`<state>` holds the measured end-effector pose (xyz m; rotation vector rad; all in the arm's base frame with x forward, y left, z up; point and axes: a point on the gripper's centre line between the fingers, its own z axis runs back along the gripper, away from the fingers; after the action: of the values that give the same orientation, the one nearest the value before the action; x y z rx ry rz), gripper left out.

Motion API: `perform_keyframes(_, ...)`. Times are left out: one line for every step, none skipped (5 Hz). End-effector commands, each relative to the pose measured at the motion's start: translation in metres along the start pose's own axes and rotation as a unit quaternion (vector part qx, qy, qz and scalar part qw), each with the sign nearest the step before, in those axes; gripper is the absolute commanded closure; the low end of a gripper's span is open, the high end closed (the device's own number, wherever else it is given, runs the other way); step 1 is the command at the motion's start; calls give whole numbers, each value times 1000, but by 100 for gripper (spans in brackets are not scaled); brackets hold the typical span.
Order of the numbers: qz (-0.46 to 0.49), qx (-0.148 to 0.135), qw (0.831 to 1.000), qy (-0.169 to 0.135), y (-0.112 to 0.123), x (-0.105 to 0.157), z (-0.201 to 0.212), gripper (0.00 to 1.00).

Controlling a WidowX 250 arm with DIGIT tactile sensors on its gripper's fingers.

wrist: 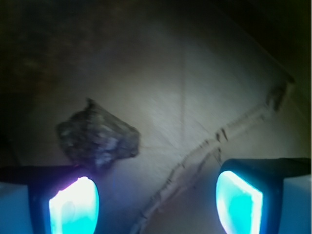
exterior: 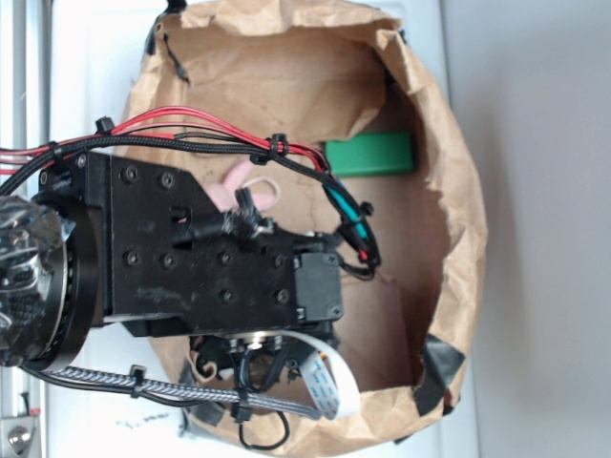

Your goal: Grab the rock.

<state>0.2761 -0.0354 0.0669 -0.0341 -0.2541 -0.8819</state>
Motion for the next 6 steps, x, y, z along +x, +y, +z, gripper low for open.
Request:
perform_keyframes(-15, 10, 1000, -13, 14, 22, -2, 0)
perform_keyframes(-29, 17, 999, -18, 6, 23, -9, 0)
perform_keyframes(-40, 16, 999, -20, 0, 22, -9, 0)
perform_keyframes(-58, 17, 998, -9, -4, 14, -11, 0)
perform_keyframes(-82, 23, 996, 7, -10, -1, -6, 0)
perform_keyframes(-87, 16, 996, 15, -11, -9, 0, 0)
